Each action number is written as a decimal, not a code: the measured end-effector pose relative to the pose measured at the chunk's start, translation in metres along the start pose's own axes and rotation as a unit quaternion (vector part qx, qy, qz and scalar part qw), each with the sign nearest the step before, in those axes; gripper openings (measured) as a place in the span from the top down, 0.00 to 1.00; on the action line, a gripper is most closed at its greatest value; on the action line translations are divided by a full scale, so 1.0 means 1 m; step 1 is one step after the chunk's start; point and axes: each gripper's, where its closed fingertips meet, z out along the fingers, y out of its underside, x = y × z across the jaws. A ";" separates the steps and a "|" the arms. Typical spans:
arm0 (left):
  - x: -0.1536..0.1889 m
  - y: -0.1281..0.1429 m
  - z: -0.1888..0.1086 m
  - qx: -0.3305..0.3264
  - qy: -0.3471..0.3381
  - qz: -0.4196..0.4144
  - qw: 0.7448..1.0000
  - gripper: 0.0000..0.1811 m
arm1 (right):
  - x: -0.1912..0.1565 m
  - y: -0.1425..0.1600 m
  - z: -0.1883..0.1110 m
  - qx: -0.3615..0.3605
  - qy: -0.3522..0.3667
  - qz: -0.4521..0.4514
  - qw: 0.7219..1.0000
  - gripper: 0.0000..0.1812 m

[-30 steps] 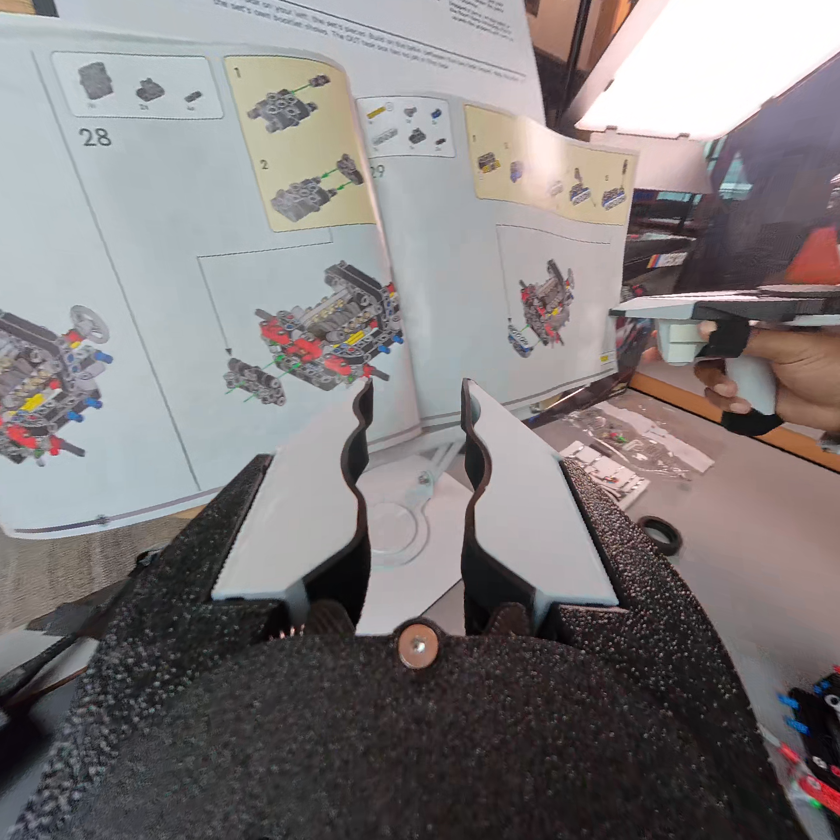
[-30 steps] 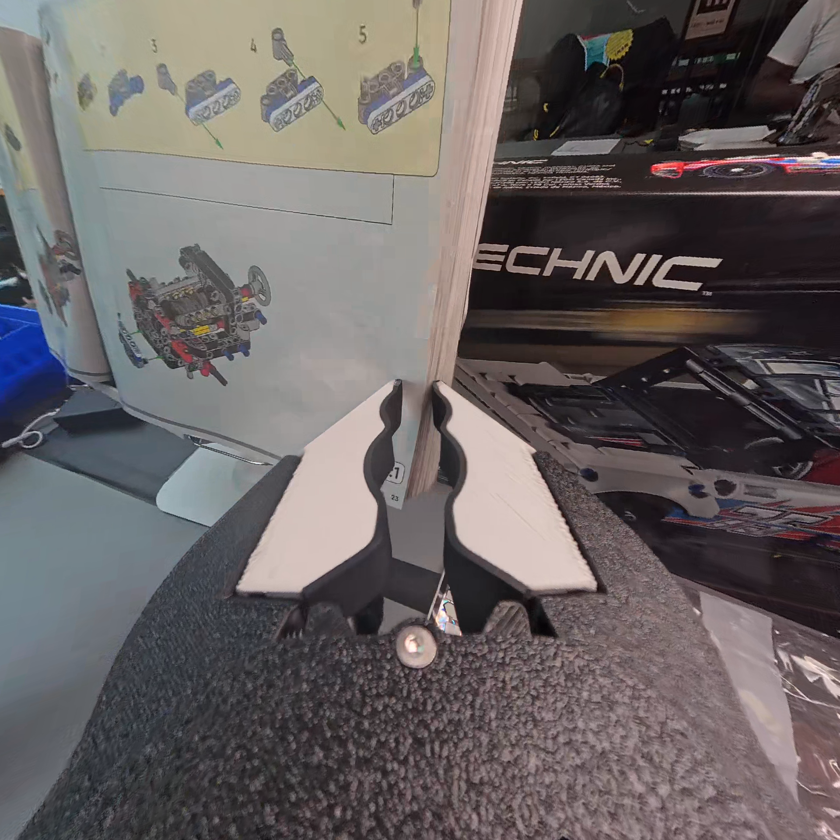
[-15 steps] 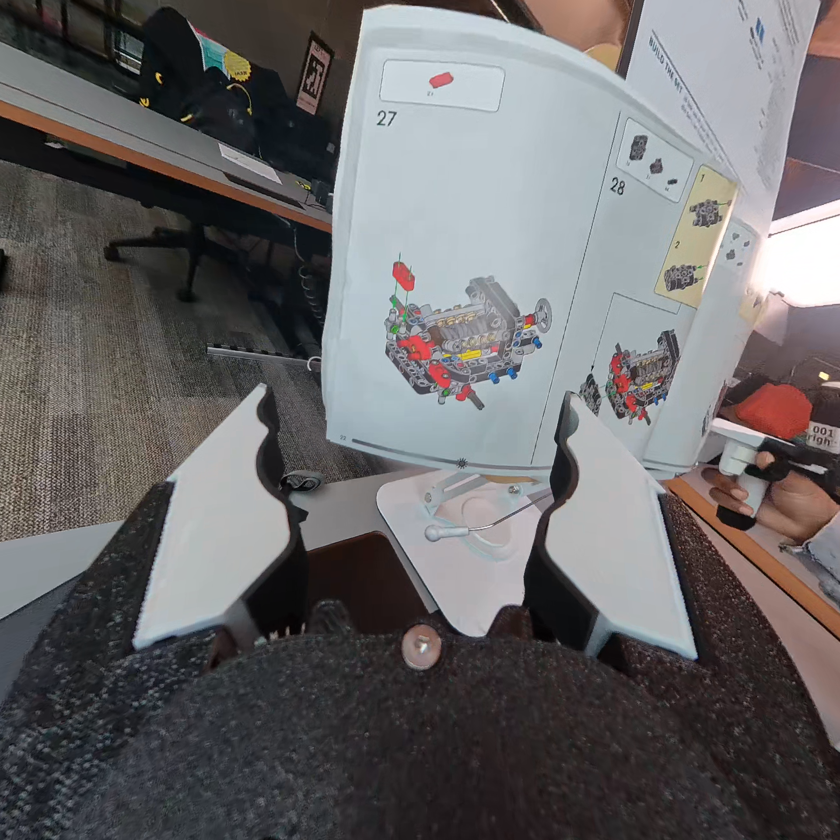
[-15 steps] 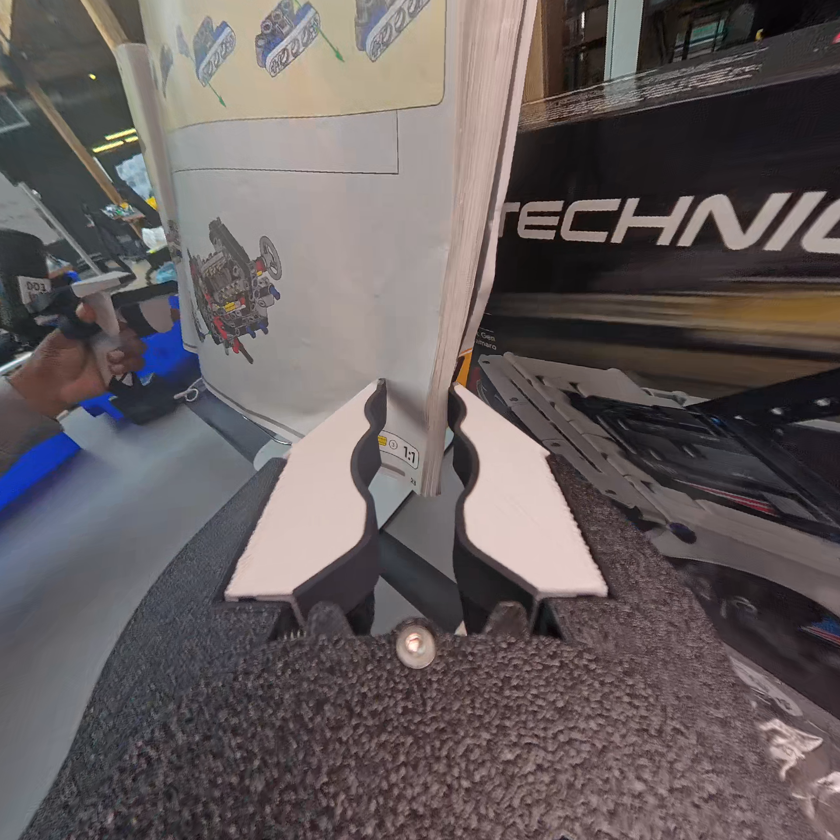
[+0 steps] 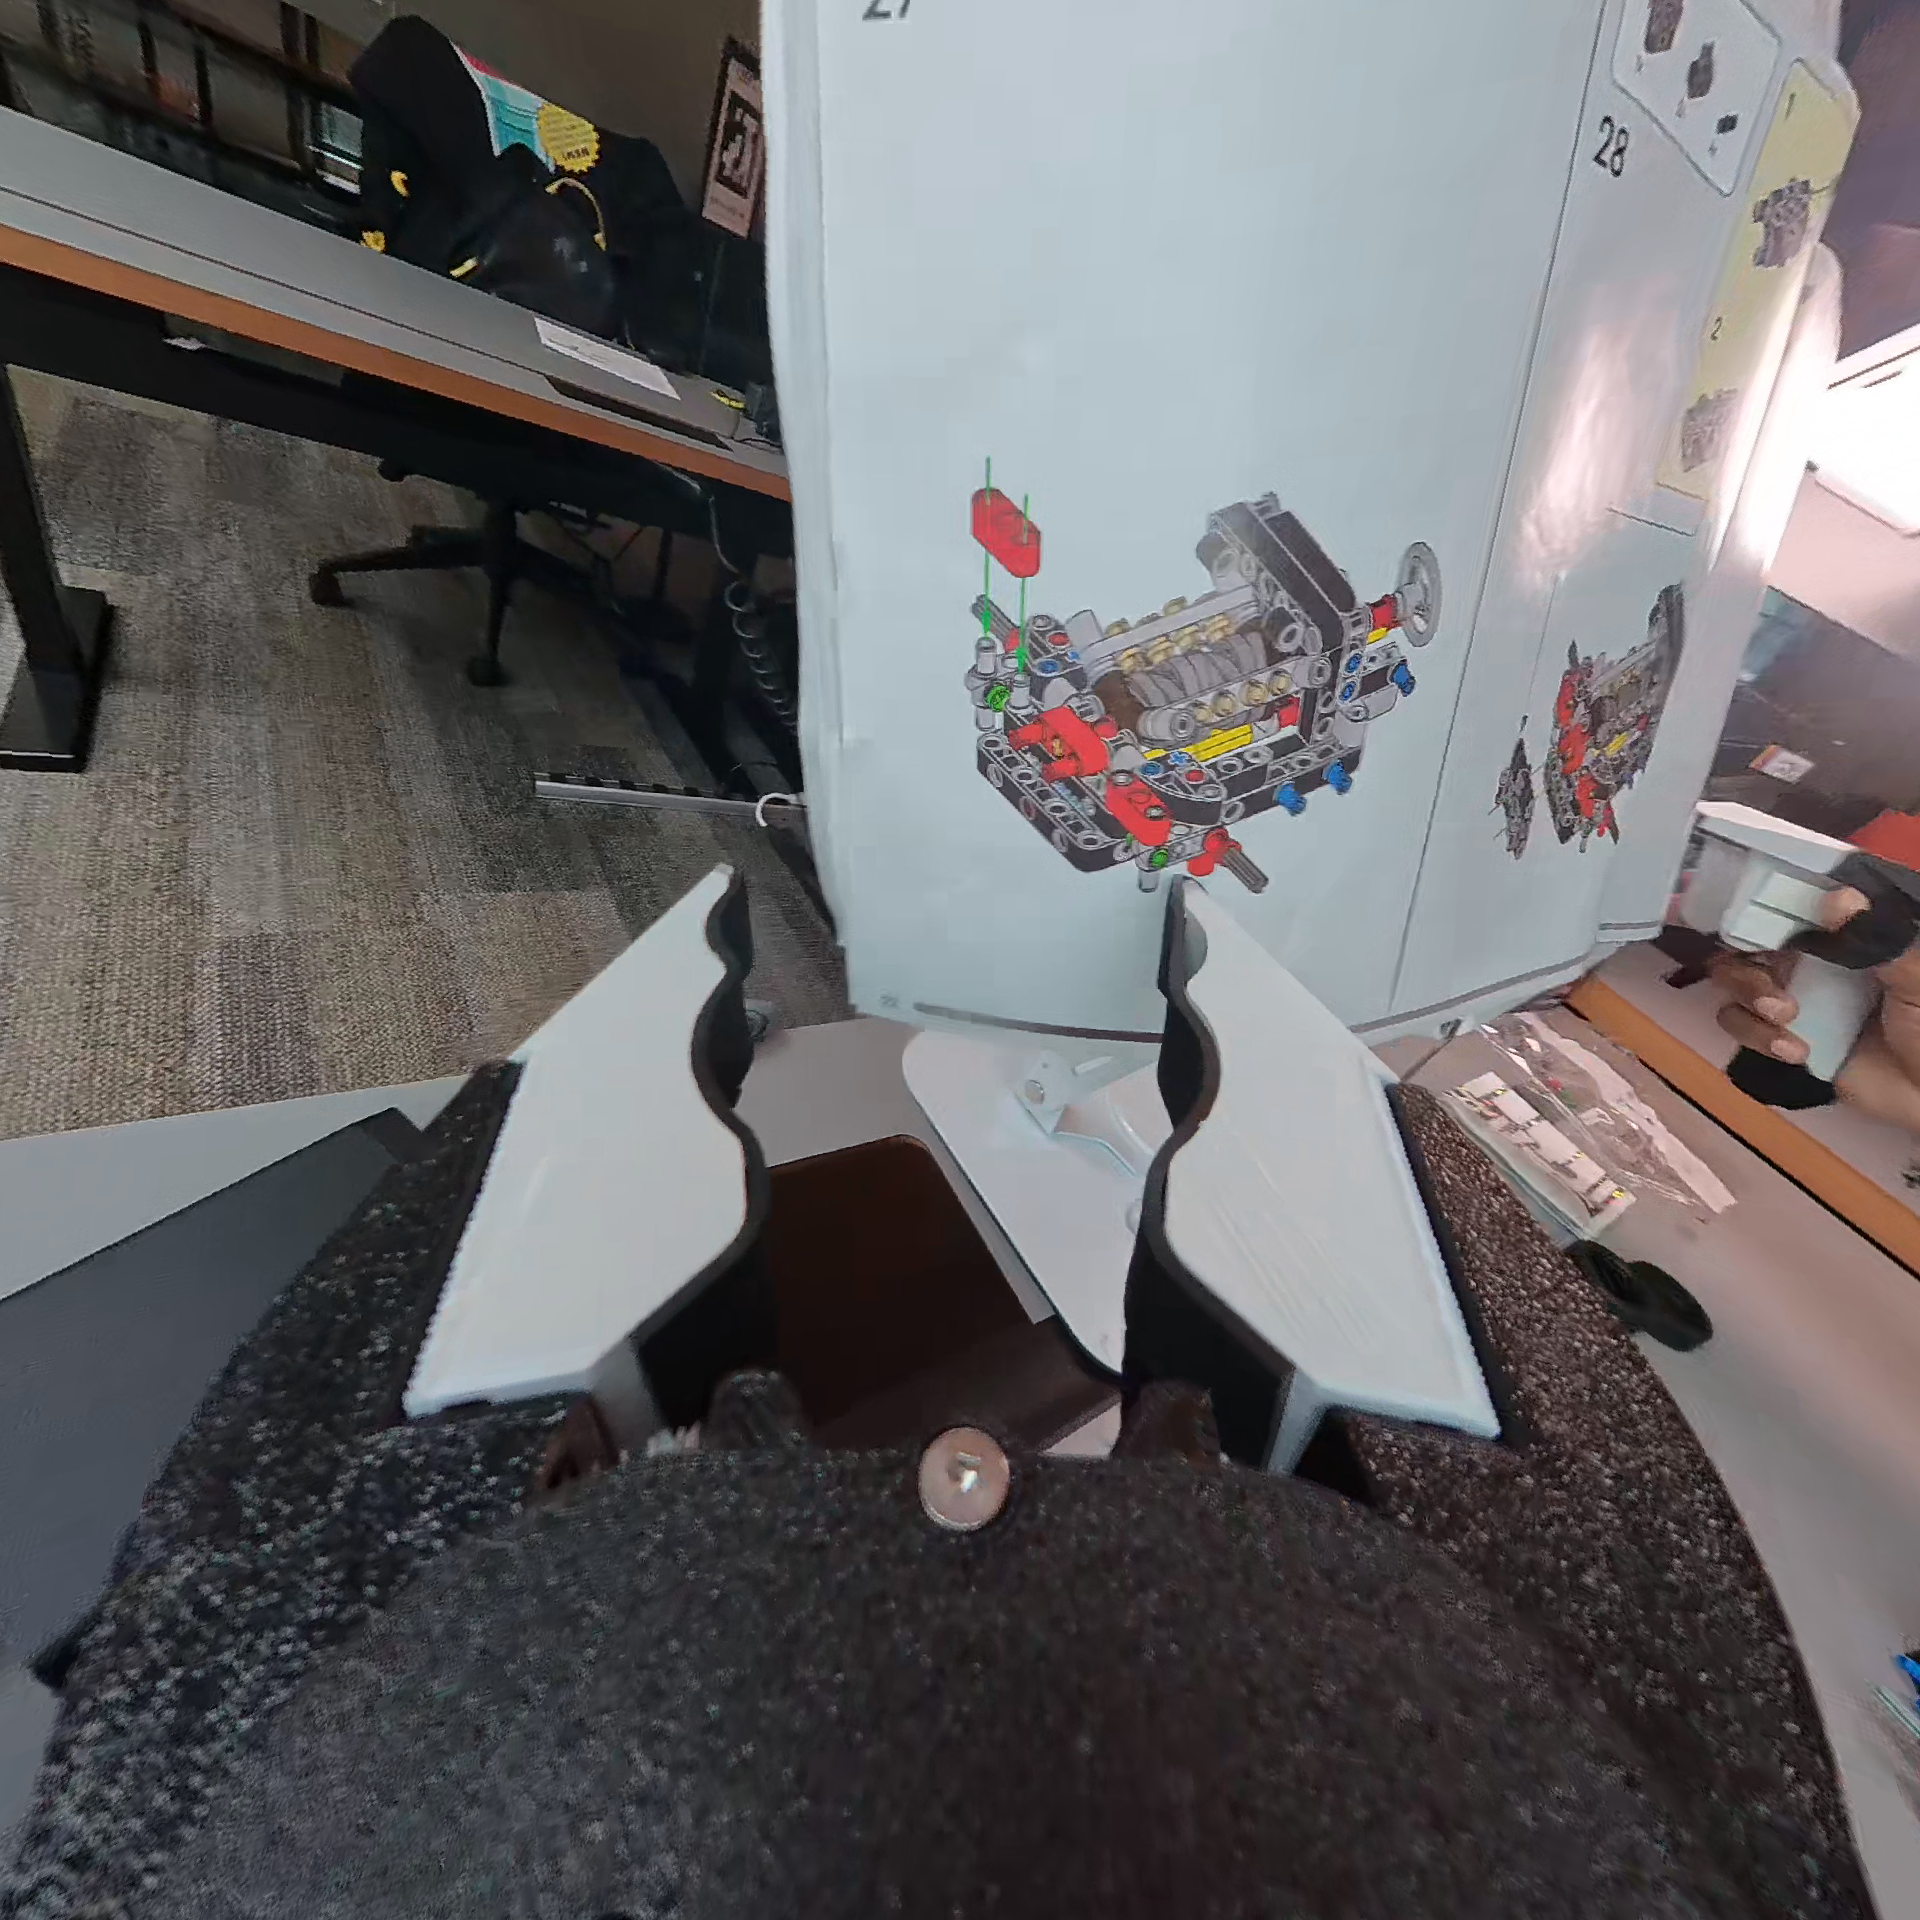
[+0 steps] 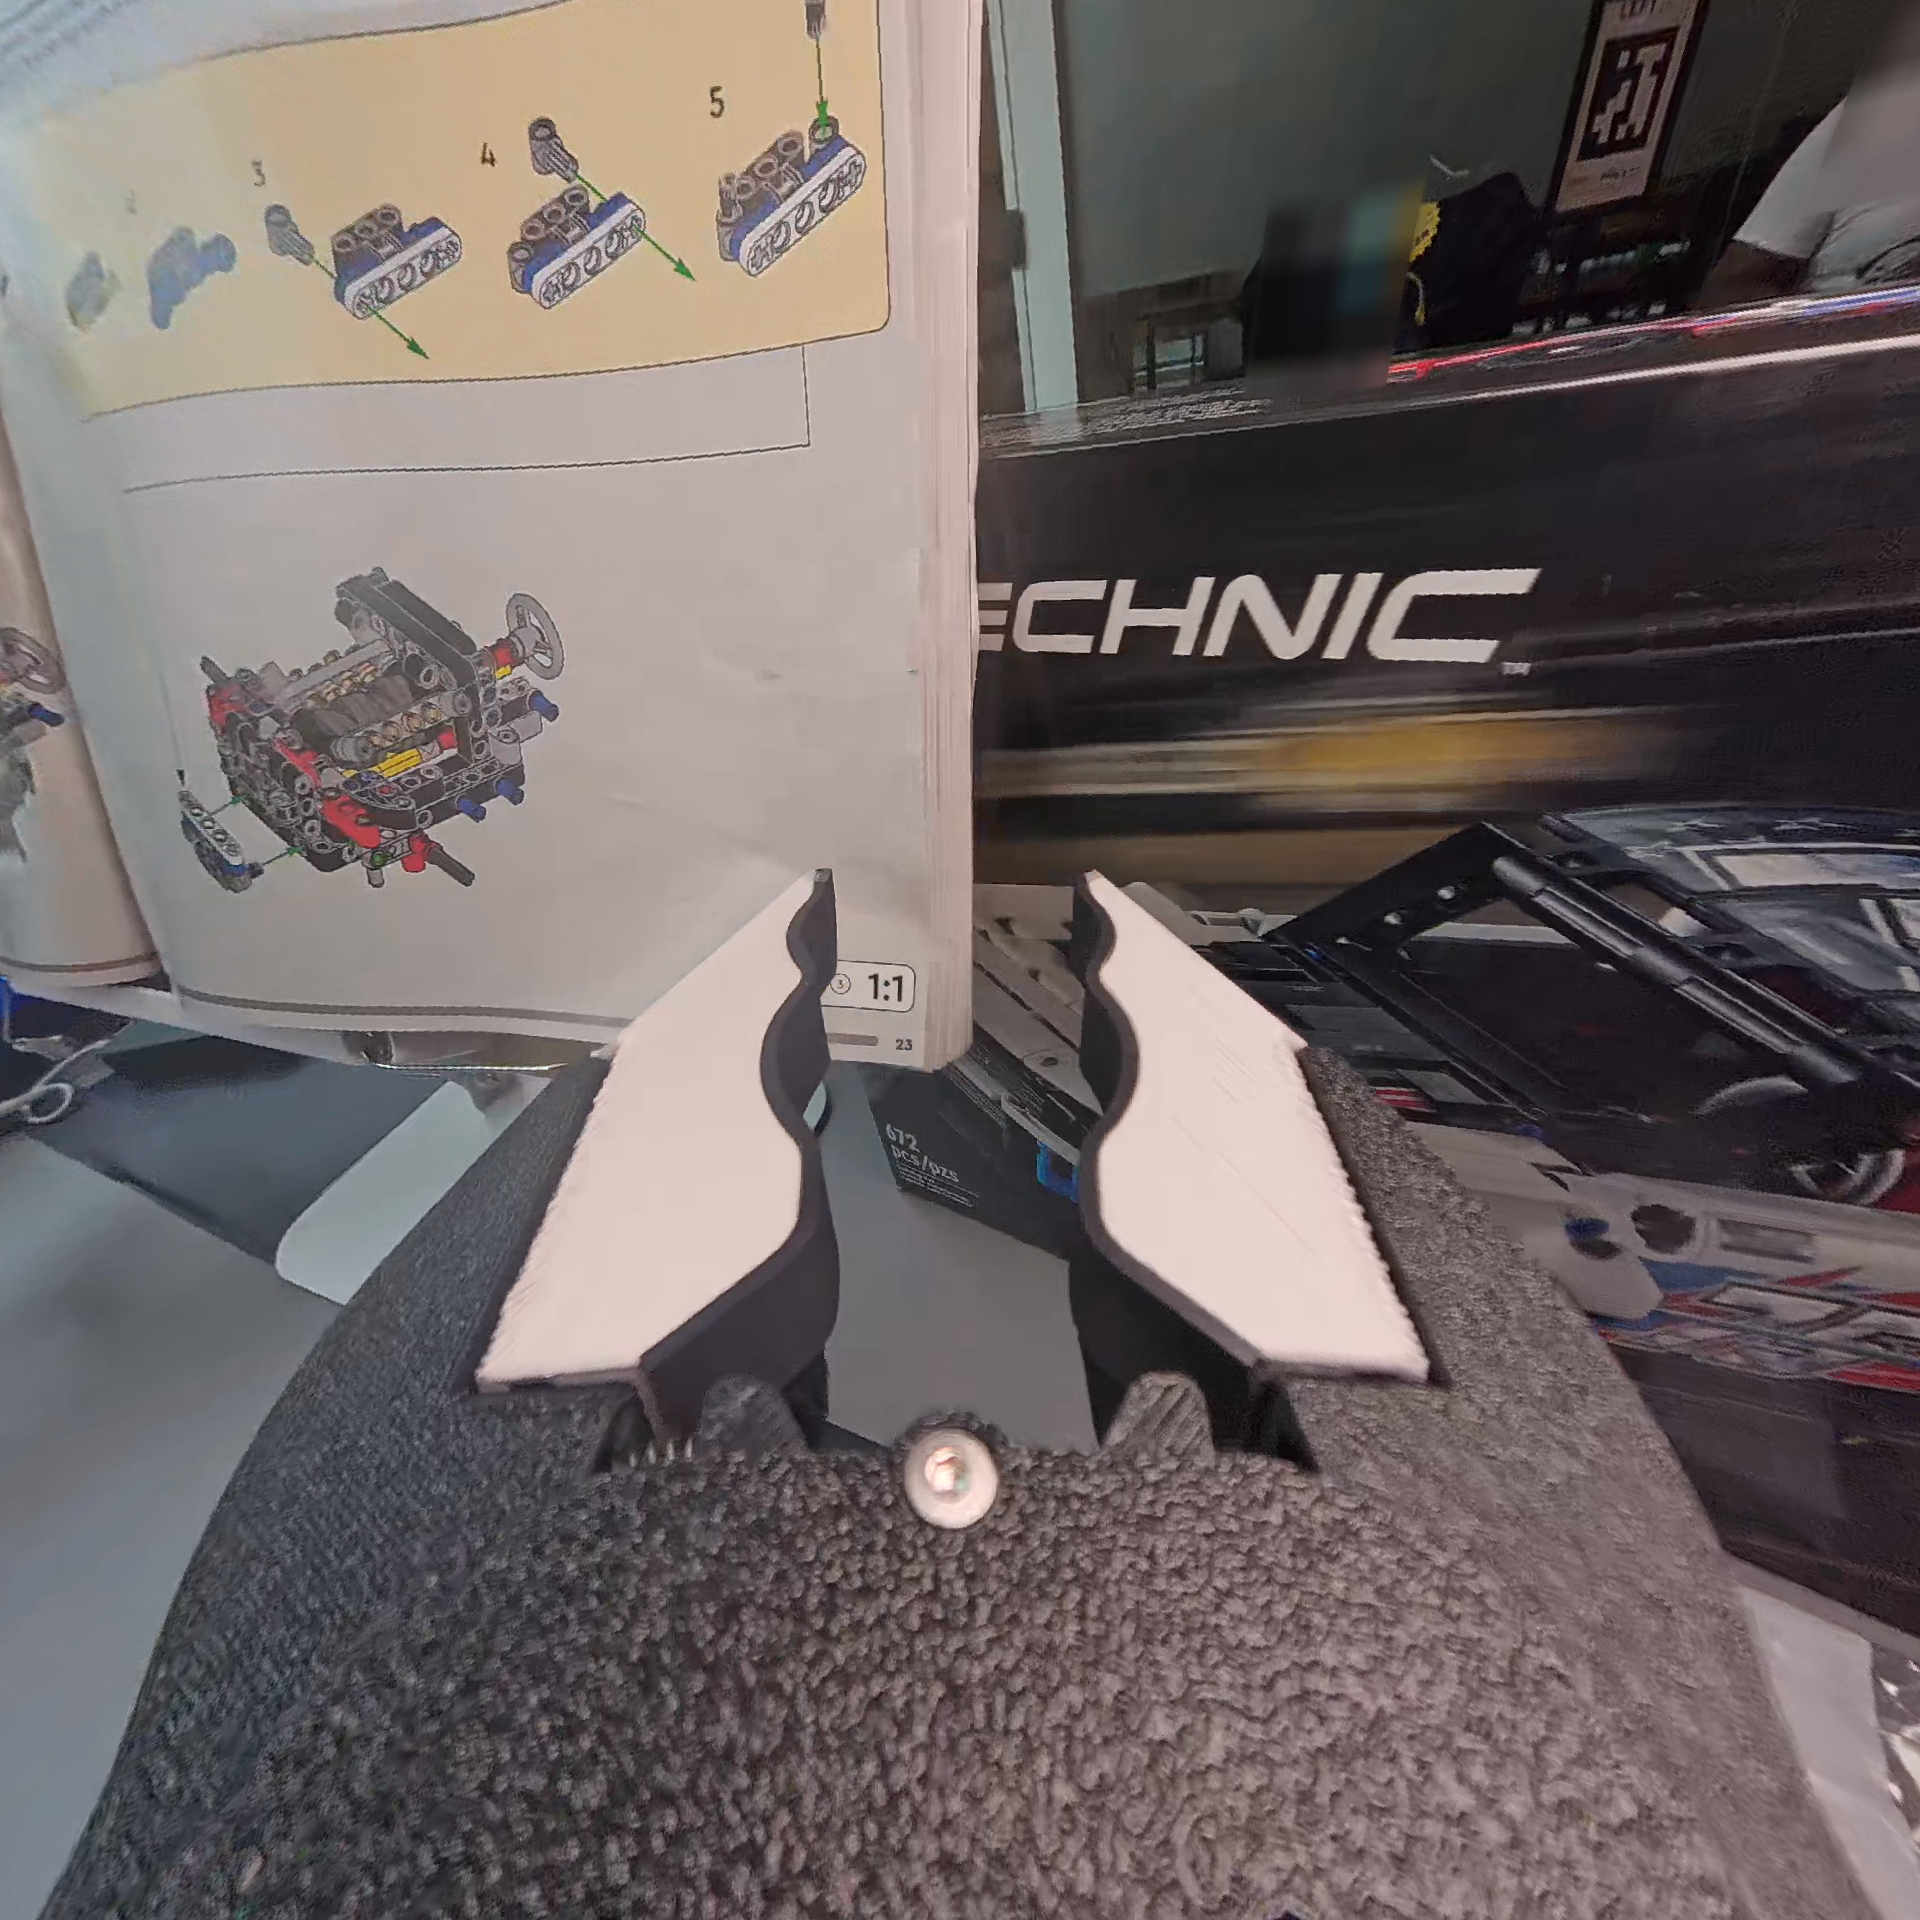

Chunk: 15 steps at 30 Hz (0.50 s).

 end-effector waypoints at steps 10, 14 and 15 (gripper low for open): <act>0.097 -0.059 -0.047 0.152 -0.022 0.146 0.977 0.72 | -0.083 0.054 -0.033 -0.014 -0.084 0.041 0.995 0.77; 0.191 -0.023 -0.029 0.118 0.090 0.183 0.972 0.80 | -0.110 0.062 -0.009 -0.028 -0.074 0.112 0.991 0.76; 0.207 -0.012 -0.021 0.106 0.102 0.189 0.971 0.81 | -0.113 0.063 -0.002 -0.030 -0.068 0.137 0.988 0.76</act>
